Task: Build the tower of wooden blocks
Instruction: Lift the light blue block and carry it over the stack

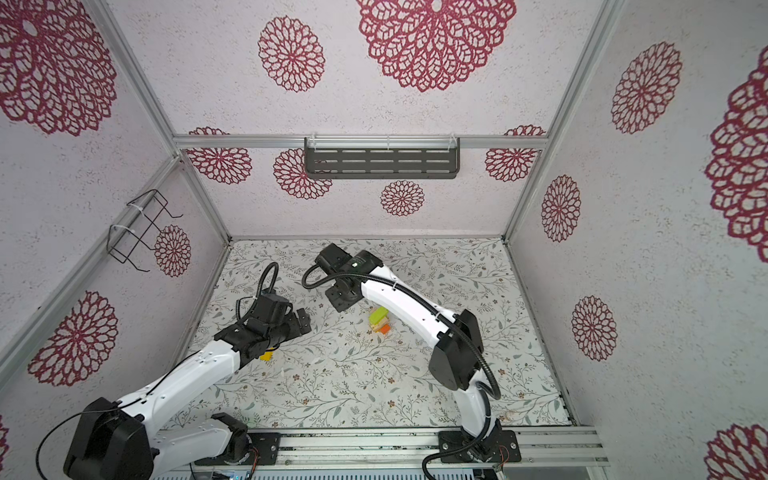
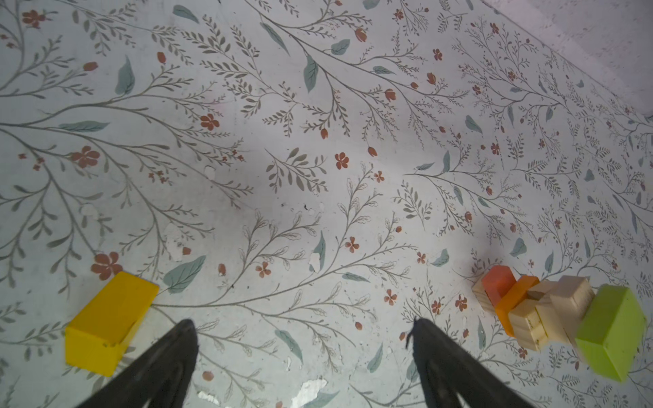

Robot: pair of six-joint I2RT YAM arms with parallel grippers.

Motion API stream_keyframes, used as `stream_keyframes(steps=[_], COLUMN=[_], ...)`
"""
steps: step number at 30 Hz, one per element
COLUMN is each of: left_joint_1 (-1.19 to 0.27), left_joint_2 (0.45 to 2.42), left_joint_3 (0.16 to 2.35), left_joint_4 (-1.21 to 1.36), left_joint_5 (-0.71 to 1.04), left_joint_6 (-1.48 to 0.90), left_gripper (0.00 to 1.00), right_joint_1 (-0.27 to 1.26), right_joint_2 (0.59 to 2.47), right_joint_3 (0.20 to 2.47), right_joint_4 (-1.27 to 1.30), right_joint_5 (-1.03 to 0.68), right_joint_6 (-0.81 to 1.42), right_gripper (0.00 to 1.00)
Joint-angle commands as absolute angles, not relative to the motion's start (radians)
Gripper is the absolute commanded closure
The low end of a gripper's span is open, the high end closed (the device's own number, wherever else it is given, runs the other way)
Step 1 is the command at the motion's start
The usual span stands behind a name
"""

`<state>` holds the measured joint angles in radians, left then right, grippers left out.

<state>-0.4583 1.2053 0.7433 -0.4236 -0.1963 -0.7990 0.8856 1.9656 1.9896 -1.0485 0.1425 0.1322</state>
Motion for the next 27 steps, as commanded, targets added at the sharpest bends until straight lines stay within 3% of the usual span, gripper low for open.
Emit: stream_keyframes(steps=[1,11,27], left_joint_1=[-0.480,-0.489,-0.483], left_joint_2=[1.228,1.299,1.346], left_joint_3=[0.795,0.852,0.875], left_joint_4=[-0.437,-0.419,-0.407], left_joint_5=[-0.234,-0.235,-0.262], left_joint_6=[-0.812,-0.793,-0.743], left_gripper=[0.03,0.03,0.03], right_joint_1=[0.856,0.783,0.739], right_joint_2=[1.843,1.688,1.720], right_joint_3=[1.878,1.610,1.596], right_joint_4=[-1.001,-0.931,-0.949], right_joint_5=[0.129,0.055,0.037], right_joint_6=[0.110,0.101,0.075], right_gripper=[0.73,0.73,0.72])
